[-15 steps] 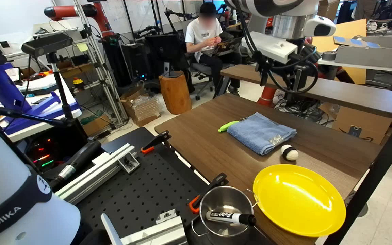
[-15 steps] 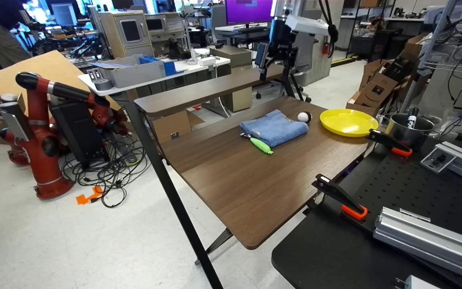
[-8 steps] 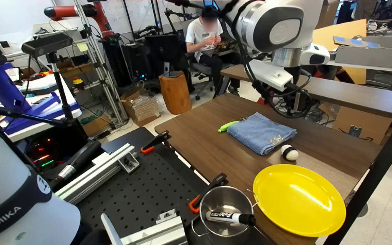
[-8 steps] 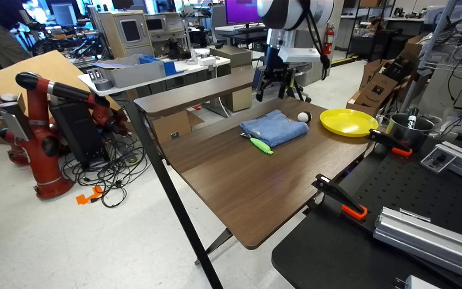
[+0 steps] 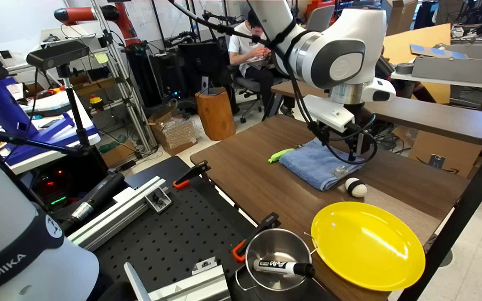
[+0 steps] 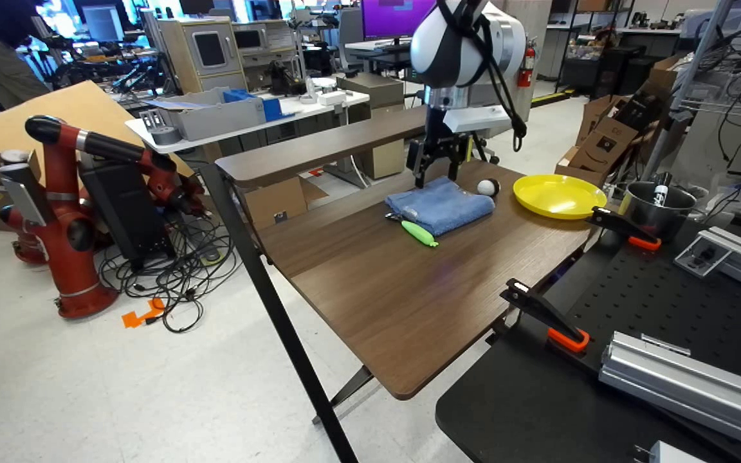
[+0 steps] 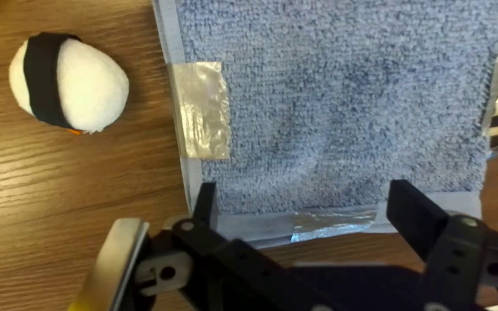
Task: Move the blue towel closer to you
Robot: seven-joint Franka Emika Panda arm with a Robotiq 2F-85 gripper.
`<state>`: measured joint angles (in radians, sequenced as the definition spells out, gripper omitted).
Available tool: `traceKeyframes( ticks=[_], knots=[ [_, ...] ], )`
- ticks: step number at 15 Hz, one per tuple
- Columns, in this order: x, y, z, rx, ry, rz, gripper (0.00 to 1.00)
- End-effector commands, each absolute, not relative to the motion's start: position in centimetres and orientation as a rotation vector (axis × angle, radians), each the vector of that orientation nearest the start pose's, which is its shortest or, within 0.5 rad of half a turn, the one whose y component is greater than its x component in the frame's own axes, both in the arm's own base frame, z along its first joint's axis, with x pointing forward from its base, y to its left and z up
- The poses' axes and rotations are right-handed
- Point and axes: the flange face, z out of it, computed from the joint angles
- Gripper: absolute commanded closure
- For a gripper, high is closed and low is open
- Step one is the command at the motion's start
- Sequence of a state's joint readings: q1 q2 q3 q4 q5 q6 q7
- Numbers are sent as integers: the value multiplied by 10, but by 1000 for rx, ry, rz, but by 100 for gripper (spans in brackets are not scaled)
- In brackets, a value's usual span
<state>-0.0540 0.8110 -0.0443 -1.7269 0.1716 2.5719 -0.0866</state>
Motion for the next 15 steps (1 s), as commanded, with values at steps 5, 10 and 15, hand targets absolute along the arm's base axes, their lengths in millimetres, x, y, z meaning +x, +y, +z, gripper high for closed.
traceKeyframes(
  ticks=[5, 10, 15],
  knots=[
    [660, -54, 81, -3146, 182, -36, 0],
    [652, -46, 67, -3198, 130, 1, 0],
    [635, -36, 41, -3254, 38, 44, 0]
  ],
)
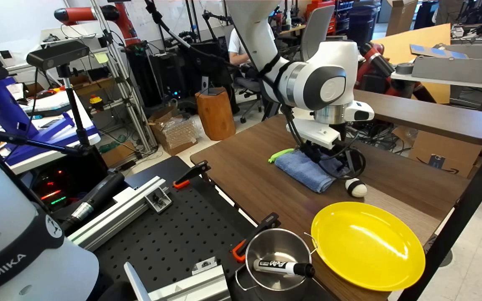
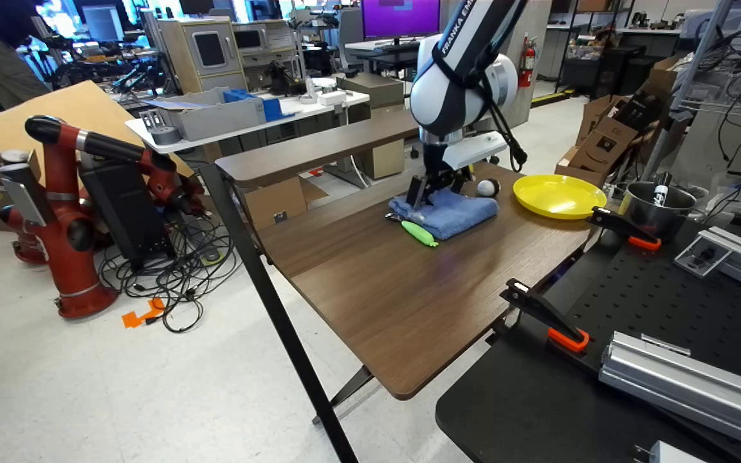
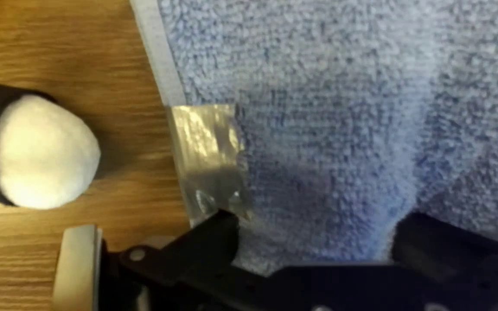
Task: Move the blue towel closer to you
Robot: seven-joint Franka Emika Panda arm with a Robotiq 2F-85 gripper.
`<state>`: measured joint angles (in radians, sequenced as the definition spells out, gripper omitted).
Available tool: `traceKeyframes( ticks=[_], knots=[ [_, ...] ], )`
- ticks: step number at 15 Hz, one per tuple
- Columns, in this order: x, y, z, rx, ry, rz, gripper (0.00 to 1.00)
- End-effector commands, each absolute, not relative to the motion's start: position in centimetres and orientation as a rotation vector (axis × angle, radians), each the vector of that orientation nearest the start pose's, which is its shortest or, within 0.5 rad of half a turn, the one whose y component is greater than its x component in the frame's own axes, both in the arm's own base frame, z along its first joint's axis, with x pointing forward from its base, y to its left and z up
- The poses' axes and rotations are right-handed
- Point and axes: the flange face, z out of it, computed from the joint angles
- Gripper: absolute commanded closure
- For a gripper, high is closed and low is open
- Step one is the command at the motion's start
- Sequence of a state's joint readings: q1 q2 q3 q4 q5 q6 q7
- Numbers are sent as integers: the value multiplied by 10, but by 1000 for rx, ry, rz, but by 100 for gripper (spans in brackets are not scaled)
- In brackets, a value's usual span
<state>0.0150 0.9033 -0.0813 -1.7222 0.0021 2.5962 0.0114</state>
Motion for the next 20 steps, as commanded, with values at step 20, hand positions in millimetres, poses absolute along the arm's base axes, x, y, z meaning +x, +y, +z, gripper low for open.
traceKeyframes(
  ticks=[20],
  knots=[
    [580, -37, 56, -3286, -132, 27, 0]
  ],
)
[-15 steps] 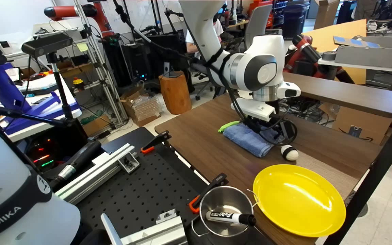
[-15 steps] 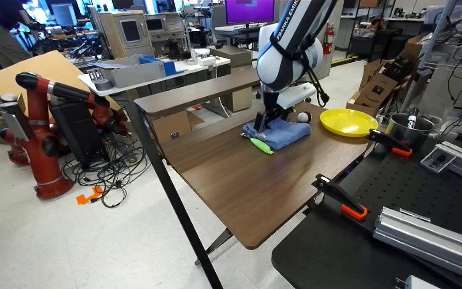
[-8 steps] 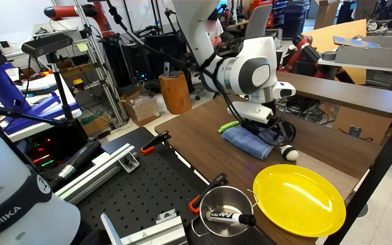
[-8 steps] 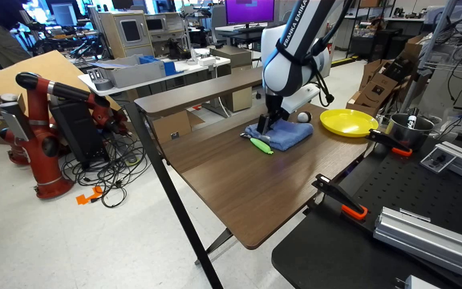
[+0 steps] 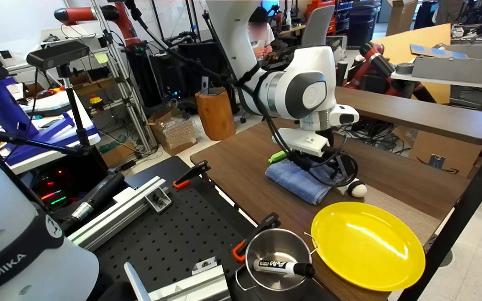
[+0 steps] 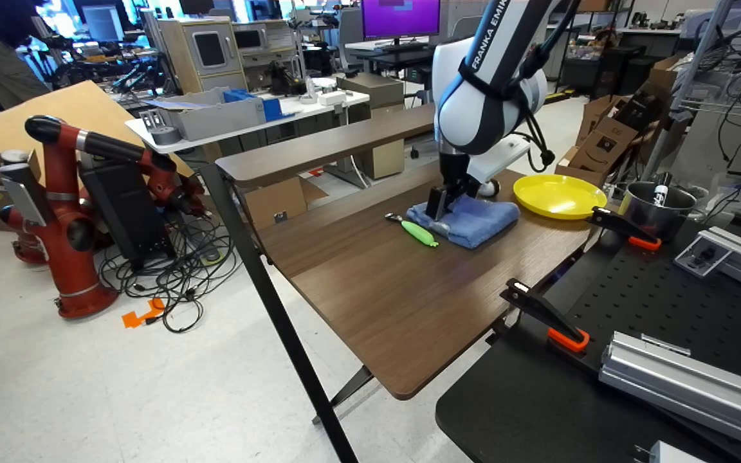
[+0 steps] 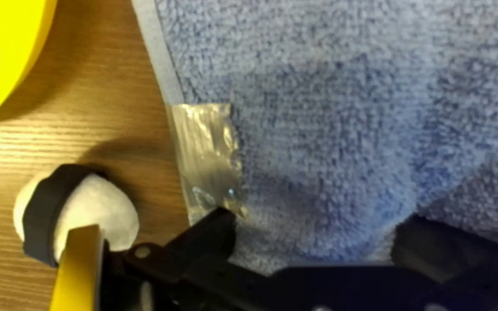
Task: Move the blue towel closer to you
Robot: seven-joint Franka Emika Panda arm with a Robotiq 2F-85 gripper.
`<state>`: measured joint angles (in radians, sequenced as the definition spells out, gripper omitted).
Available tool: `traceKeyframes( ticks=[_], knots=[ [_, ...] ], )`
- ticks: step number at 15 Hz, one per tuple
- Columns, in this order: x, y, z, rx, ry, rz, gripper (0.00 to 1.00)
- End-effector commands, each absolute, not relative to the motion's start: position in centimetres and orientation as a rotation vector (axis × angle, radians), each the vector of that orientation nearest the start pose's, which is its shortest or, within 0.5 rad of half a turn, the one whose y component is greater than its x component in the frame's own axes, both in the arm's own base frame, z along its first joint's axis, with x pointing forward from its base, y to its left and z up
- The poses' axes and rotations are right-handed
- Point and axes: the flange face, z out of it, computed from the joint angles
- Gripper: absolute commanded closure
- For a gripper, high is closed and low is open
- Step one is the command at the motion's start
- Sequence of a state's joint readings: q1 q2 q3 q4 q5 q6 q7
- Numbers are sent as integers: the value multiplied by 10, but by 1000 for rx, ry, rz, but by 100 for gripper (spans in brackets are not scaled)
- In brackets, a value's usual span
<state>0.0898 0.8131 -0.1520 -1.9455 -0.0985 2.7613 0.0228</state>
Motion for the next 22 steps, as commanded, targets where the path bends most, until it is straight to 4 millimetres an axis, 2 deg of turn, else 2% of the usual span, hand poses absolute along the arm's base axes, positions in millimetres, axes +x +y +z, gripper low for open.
traceKeyframes(
  ticks=[1, 8, 22],
  knots=[
    [577, -37, 53, -3288, -132, 45, 0],
    [558, -29, 41, -3314, -191, 90, 0],
    [498, -22, 25, -3367, -524, 142, 0]
  ],
)
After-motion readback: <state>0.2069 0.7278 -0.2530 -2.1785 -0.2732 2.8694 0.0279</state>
